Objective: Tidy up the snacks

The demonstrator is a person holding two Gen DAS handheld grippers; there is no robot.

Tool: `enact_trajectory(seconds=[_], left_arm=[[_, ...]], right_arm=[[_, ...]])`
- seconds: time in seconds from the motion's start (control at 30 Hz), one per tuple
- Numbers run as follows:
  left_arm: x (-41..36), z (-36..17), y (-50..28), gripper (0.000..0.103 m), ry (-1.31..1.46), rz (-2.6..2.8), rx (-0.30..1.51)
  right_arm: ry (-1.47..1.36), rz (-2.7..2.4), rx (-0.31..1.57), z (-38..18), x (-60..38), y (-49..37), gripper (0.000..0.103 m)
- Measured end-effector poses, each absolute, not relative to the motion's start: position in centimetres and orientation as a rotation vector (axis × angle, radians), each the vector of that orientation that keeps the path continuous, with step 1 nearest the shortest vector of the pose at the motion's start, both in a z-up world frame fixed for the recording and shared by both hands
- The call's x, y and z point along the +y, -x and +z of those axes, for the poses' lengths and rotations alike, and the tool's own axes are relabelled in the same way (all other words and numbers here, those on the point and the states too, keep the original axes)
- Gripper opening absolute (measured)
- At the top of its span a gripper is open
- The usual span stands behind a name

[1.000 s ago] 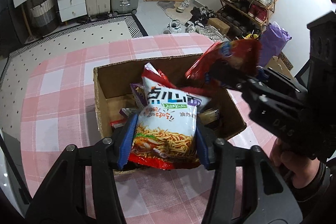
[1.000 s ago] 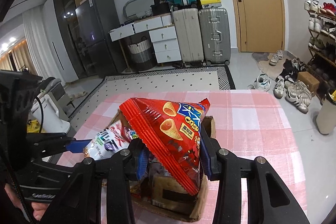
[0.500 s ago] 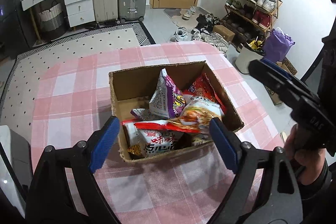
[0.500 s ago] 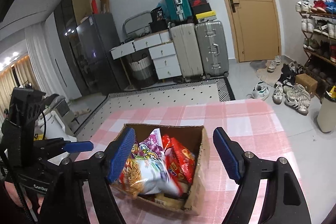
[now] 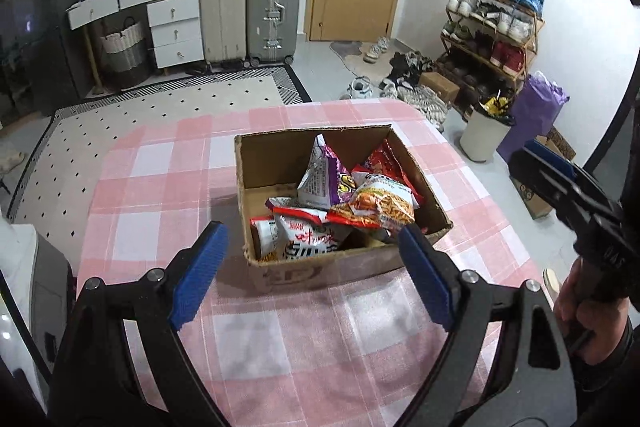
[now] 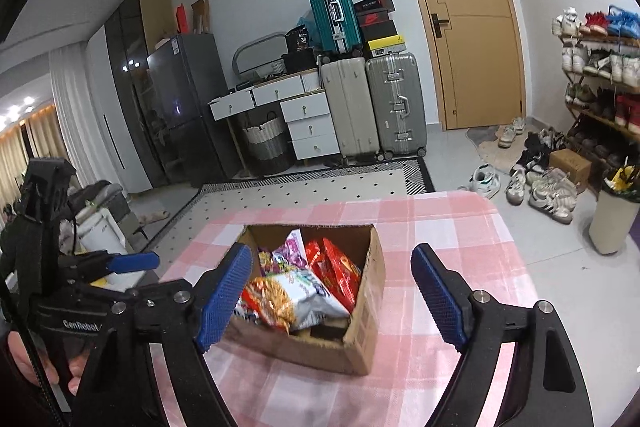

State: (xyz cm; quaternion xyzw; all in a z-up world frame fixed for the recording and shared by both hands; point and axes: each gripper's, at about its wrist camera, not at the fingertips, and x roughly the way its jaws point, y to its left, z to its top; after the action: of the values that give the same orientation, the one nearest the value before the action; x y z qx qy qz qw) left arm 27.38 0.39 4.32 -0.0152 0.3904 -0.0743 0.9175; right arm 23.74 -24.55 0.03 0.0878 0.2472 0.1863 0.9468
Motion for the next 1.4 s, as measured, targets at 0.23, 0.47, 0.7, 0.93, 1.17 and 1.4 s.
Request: enact_trajectory(seconds=[0.23,0.47,0.7,0.93,1.17,1.4], left_arm=[[0.2,4.6,-23.1,0.1,-0.032,-0.122,0.708],[0.2,4.7,-18.3,0.102,-0.063,-0.113,0.562],[1.2,2.9,-15.8,0.102,-0.053,-0.061,0.559],[3.5,-0.5,-14.7,0.102,0.066,-0.006,0.564],[4.8,-3.6,-13.9,0.102,0.116,0.023,0.521],[3.9,-5.2,-13.6,0.102,0.022,0.017,0.465]], right_arm=[[-0.146,0.398,0.457,0.2,-24.7,-19.0,0.09],[-0.122,0.389,0.433,-0.8,-24.7,-14.7,0.093],[-0.065,0.359,0.401,-2.1,-24.1,-11.1,0.096],[-0.072,0.379,0.39,-4.4,-24.0,-8.4,0.098],[-0.088,0.36,0.406,-7.7,-24.5,-8.0,0.099],[-0.053,0.331,0.413,-9.3,-24.7,-9.2,0.099]])
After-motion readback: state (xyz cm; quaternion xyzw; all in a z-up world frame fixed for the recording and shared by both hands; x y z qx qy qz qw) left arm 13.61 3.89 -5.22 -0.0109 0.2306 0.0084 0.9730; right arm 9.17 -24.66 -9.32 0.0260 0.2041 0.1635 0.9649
